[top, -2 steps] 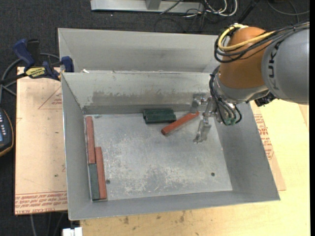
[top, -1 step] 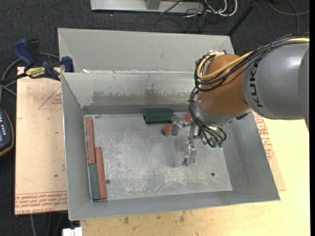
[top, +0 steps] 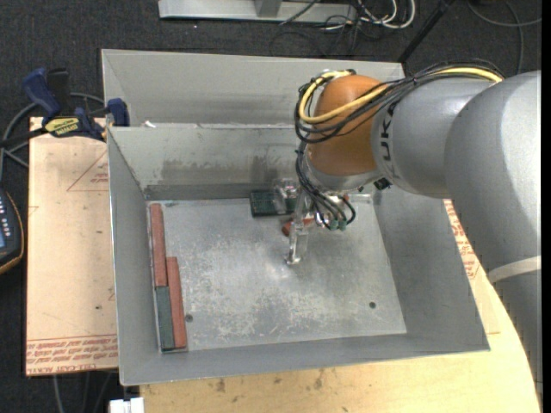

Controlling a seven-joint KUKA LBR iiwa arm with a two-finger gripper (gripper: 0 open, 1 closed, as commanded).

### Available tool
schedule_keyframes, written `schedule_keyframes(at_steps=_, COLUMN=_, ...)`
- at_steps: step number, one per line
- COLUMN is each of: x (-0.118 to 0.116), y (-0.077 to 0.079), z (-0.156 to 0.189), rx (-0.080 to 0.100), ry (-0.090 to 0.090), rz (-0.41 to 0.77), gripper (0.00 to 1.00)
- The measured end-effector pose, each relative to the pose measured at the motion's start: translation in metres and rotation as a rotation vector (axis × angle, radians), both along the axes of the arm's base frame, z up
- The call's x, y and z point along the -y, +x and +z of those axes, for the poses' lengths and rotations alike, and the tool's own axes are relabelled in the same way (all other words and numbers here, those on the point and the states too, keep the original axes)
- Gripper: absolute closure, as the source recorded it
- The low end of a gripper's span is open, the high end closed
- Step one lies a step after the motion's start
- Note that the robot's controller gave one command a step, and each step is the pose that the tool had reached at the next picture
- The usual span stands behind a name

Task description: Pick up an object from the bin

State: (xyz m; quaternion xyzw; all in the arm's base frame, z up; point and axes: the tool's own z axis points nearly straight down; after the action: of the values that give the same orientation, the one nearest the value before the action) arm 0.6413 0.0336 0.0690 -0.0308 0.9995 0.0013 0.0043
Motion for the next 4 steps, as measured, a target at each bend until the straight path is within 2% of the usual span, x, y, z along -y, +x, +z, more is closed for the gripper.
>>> schedule_keyframes(at_steps=1, x=0.001, y=0.000, z=0.004, rx=0.002, ry=-0.001, rz=-0.001, gripper=1.00)
schedule_keyframes(at_steps=2, x=0.046, y=-0.015, z=0.003, rx=-0.002, ry=0.001, rz=-0.312, gripper=1.00)
schedule_keyframes(at_steps=3, x=0.045, y=-0.016, z=0.002, rx=-0.004, ry=0.000, rz=-0.311, gripper=0.00)
schedule_keyframes(at_steps=4, x=0.094, y=-0.037, z=0.007, rx=-0.008, ry=-0.003, rz=-0.320, gripper=0.00)
